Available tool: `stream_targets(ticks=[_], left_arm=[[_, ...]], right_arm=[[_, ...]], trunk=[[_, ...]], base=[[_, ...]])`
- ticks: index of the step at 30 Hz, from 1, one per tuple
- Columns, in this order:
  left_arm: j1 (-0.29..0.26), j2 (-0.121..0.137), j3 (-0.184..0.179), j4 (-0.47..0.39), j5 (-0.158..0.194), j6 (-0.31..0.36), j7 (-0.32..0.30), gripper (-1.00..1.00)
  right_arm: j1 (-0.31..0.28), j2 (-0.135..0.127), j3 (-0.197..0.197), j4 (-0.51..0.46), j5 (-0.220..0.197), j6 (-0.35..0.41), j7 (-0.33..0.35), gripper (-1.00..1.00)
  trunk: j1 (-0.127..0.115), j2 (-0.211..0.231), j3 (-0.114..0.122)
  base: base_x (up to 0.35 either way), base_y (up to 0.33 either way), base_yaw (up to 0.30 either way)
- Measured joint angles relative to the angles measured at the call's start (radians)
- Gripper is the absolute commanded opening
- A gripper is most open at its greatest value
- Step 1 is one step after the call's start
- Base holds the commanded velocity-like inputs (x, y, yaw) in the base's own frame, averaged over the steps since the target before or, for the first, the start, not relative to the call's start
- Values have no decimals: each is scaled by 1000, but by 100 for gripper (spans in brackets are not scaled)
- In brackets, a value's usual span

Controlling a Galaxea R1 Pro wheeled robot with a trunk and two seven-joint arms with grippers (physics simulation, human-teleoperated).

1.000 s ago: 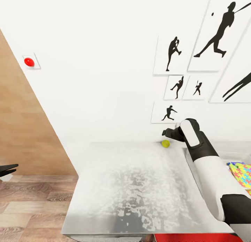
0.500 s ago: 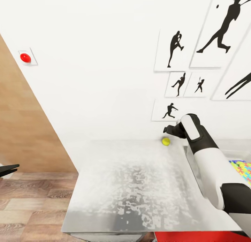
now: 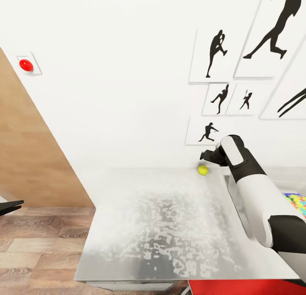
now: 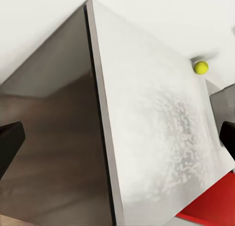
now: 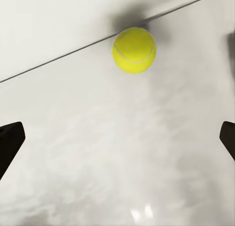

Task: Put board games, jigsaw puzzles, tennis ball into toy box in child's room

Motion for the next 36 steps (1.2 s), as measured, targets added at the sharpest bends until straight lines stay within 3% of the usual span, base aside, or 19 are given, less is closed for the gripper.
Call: stream_targets(ticks=[18, 26, 36], left_arm=[[0, -1, 0, 0, 0, 0, 0, 100], [0, -1, 0, 0, 0, 0, 0, 100], [0, -2, 0, 0, 0, -1, 0, 100]], right_arm=[[-54, -2, 8, 100, 16, -83, 2, 100], [-61, -2, 10, 124, 83, -142, 11, 100], [-64, -2, 8, 132, 151, -161, 14, 100]], trunk=[[0, 0, -29], [0, 0, -43], [0, 0, -59]], base=[[0, 0, 0], [0, 0, 0], [0, 0, 0]])
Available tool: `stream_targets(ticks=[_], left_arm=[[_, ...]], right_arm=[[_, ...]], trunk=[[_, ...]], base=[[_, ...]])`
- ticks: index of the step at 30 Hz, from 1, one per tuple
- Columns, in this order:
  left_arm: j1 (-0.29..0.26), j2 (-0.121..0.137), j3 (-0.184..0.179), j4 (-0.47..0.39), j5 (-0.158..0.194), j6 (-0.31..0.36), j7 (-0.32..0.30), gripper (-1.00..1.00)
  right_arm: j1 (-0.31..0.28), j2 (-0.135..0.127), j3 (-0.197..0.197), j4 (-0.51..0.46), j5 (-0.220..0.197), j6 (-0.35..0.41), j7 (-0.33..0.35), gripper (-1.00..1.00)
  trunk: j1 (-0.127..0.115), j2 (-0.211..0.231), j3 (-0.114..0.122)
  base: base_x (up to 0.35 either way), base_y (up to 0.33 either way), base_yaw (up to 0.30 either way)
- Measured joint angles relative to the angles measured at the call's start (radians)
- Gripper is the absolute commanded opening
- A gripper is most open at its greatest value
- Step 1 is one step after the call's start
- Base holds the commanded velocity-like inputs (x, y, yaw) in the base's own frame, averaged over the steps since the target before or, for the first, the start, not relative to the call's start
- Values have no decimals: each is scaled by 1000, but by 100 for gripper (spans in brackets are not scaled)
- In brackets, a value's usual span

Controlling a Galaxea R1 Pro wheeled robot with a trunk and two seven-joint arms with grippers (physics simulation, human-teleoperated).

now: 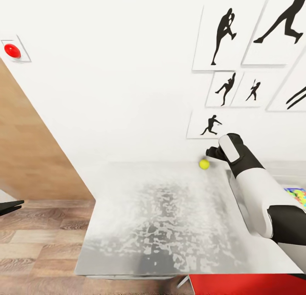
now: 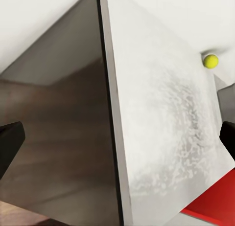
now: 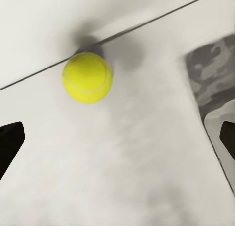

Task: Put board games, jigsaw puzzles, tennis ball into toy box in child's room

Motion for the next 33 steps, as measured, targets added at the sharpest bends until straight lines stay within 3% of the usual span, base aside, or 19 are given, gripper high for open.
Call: stream_targets(ticks=[10, 21, 33], left_arm=[[0, 0, 0, 0, 0, -1, 0, 100], [0, -2, 0, 0, -1, -1, 0, 100], [0, -2, 0, 0, -1, -1, 0, 100]], right_arm=[[-2, 1, -1, -1, 12, -19, 0, 100], [0, 4, 3, 0, 13, -122, 17, 100], [0, 15, 4, -8, 32, -142, 28, 100]], trunk=[[0, 0, -16], [0, 0, -34], [0, 0, -54]], base=[[0, 0, 0], [0, 0, 0], [0, 0, 0]])
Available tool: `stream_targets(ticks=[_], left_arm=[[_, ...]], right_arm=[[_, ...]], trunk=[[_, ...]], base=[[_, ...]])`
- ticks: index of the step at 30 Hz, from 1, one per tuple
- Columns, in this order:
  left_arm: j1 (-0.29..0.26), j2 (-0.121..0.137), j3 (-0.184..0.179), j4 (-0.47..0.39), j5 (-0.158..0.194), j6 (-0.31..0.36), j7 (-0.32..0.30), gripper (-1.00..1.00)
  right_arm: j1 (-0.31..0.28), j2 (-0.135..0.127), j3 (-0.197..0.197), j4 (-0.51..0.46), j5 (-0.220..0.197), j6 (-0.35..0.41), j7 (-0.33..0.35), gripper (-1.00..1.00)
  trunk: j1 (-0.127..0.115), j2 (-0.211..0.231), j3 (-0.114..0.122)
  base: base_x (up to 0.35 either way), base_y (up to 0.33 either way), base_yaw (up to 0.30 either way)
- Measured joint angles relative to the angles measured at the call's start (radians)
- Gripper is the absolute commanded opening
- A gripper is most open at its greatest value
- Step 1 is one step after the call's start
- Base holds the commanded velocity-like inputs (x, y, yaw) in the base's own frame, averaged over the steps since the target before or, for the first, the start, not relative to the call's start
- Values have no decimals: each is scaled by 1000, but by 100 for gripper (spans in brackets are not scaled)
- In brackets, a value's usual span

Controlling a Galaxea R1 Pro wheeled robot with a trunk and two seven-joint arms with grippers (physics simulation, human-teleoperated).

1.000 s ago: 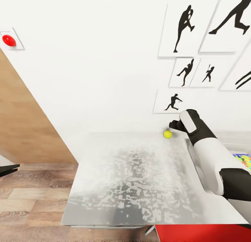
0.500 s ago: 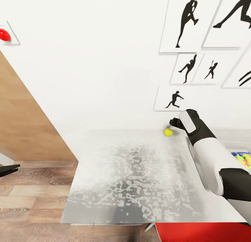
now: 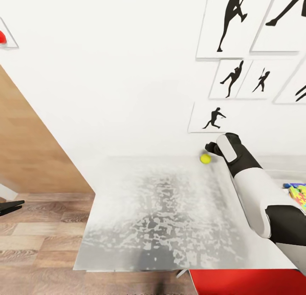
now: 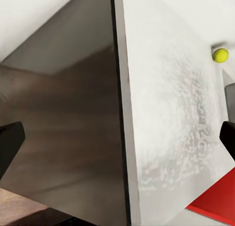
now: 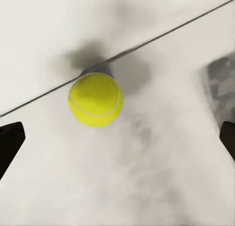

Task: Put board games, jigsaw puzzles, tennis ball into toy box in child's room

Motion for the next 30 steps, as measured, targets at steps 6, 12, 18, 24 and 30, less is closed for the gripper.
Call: stream_targets(ticks=[6, 12, 18, 24, 30], left_arm=[[0, -1, 0, 0, 0, 0, 0, 100], [0, -1, 0, 0, 0, 0, 0, 100], [0, -1, 0, 0, 1, 0, 0, 100], [0, -1, 0, 0, 0, 0, 0, 100], [0, -1, -1, 0, 0, 0, 0, 100]], right_arm=[[1, 3, 2, -3, 9, -4, 1, 100], [2, 3, 19, -6, 11, -38, 2, 100], [3, 2, 54, -8, 11, -81, 3, 100], [4, -3, 83, -8, 11, -101, 3, 100], [4, -6, 91, -8, 10, -107, 3, 100]], trunk=[[0, 0, -10], [0, 0, -20], [0, 0, -29], [0, 0, -39], [0, 0, -49]], base=[[0, 0, 0], [0, 0, 0], [0, 0, 0], [0, 0, 0], [0, 0, 0]])
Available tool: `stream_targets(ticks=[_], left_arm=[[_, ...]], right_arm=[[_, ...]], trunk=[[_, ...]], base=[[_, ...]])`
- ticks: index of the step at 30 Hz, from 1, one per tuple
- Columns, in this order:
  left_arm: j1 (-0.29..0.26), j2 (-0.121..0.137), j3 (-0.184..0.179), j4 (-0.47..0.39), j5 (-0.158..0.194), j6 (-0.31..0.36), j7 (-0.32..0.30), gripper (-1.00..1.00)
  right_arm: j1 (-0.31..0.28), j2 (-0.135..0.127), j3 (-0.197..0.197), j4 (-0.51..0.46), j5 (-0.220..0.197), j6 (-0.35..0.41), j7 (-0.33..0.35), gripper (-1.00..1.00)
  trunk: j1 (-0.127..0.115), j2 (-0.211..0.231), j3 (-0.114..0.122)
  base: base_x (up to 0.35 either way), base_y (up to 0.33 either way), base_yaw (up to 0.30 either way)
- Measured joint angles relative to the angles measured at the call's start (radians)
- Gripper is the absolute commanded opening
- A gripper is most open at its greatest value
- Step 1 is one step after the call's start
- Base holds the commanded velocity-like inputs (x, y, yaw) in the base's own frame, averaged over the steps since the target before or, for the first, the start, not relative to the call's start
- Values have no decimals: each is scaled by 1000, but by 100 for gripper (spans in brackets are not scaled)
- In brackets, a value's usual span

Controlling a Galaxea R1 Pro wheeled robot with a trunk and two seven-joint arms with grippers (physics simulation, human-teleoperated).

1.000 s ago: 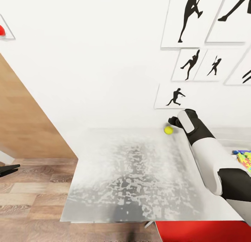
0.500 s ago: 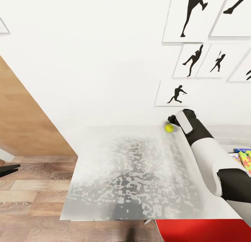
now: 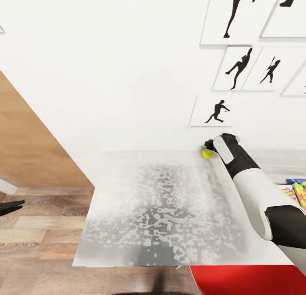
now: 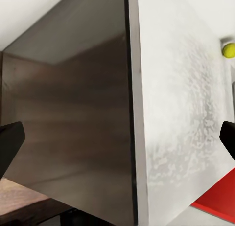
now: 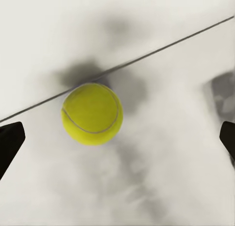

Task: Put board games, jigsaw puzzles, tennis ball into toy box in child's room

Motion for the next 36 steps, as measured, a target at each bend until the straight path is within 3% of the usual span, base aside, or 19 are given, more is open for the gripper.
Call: stream_targets(ticks=[21, 36], left_arm=[[0, 0, 0, 0, 1, -1, 0, 100], [0, 0, 0, 0, 1, -3, 0, 100]], right_arm=[[1, -8, -1, -39, -2, -28, 6, 100], [-1, -9, -6, -62, 0, -28, 120, 100]], trunk=[[0, 0, -34], [0, 0, -58]], base=[[0, 0, 0], [0, 0, 0]])
